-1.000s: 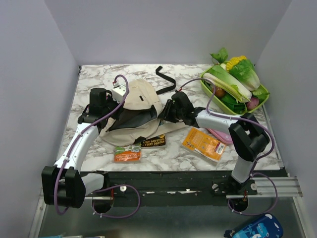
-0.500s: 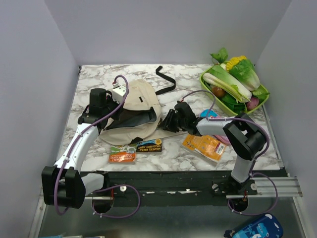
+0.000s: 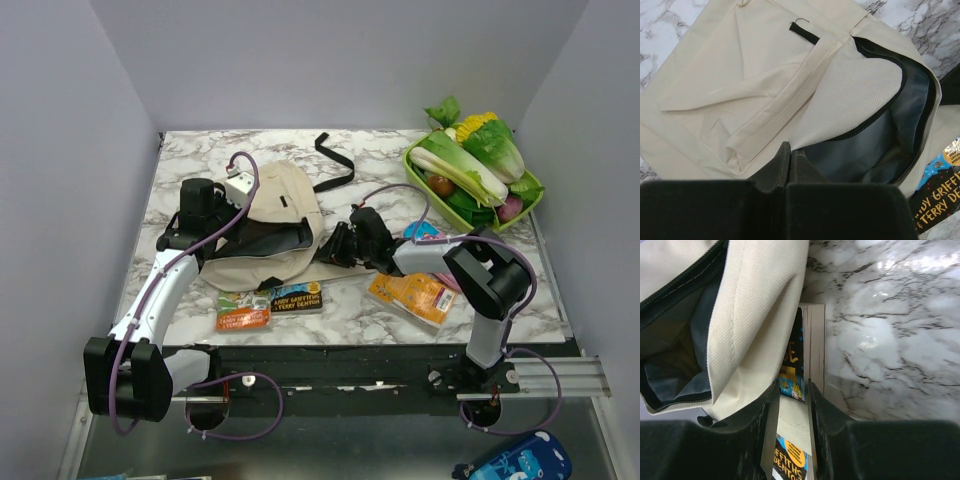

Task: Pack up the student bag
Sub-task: Move the book to the center of the board.

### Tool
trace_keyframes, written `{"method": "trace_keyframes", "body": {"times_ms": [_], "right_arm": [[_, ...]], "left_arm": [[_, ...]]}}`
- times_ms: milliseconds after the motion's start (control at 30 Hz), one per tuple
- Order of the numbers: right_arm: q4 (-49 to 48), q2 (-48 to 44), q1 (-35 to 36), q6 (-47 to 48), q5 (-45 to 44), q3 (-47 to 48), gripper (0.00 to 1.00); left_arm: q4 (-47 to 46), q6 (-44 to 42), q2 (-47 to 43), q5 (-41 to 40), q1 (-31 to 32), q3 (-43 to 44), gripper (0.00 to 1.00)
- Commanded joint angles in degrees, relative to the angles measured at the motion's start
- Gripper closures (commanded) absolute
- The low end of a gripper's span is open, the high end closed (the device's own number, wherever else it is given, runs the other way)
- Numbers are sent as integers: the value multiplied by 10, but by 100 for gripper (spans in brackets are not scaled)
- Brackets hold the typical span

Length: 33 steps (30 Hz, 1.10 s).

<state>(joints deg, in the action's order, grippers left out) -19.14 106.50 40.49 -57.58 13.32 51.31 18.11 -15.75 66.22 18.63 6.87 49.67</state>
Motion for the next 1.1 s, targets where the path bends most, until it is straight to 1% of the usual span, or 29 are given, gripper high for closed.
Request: {"method": "trace_keyframes", "body": {"times_ms": [0, 267, 367, 433, 467, 533, 567, 600, 633, 733, 767, 800, 867, 900, 967, 1067], "right_arm": [[8, -23, 34, 12, 27, 32, 64], [17, -7, 59, 24, 21, 54, 65], [66, 9, 71, 51, -2, 92, 66], [119, 29, 79, 64, -19, 113, 68], [136, 35, 82, 73, -39, 125, 73], [161, 46, 87, 79, -52, 140, 81], [165, 52, 89, 83, -62, 141, 92], [172, 54, 90, 84, -66, 143, 99], [175, 55, 90, 85, -70, 142, 99], [186, 33, 90, 90, -99, 128, 99], [190, 23, 89, 92, -124, 122, 99], [190, -6, 89, 98, -130, 117, 99], [211, -37, 88, 118, -178, 105, 99], [219, -73, 88, 125, -190, 101, 100], [220, -105, 86, 138, -215, 87, 100], [226, -151, 80, 147, -229, 78, 99]], "left_arm": [[-15, 13, -7, -1, 2, -6, 100], [-17, 12, -10, 5, 4, -19, 100], [-14, 12, -8, 8, 4, -20, 100], [-12, 13, -8, 10, 5, -19, 100], [-11, 13, -10, 11, 6, -17, 100], [-8, 12, -12, 11, 5, -14, 100], [-8, 12, -13, 11, 5, -12, 100], [-6, 10, -13, 10, 6, -12, 100], [-5, 11, -13, 10, 5, -11, 100], [-2, 11, -14, 11, 6, -7, 100], [-2, 11, -14, 11, 5, -4, 100], [-1, 11, -14, 10, 5, -3, 100], [0, 9, -13, 8, 5, 3, 100], [-1, 11, -13, 8, 5, 5, 100], [-4, 15, -9, 7, 5, 10, 100], [-4, 20, -5, 8, 5, 16, 100]]}}
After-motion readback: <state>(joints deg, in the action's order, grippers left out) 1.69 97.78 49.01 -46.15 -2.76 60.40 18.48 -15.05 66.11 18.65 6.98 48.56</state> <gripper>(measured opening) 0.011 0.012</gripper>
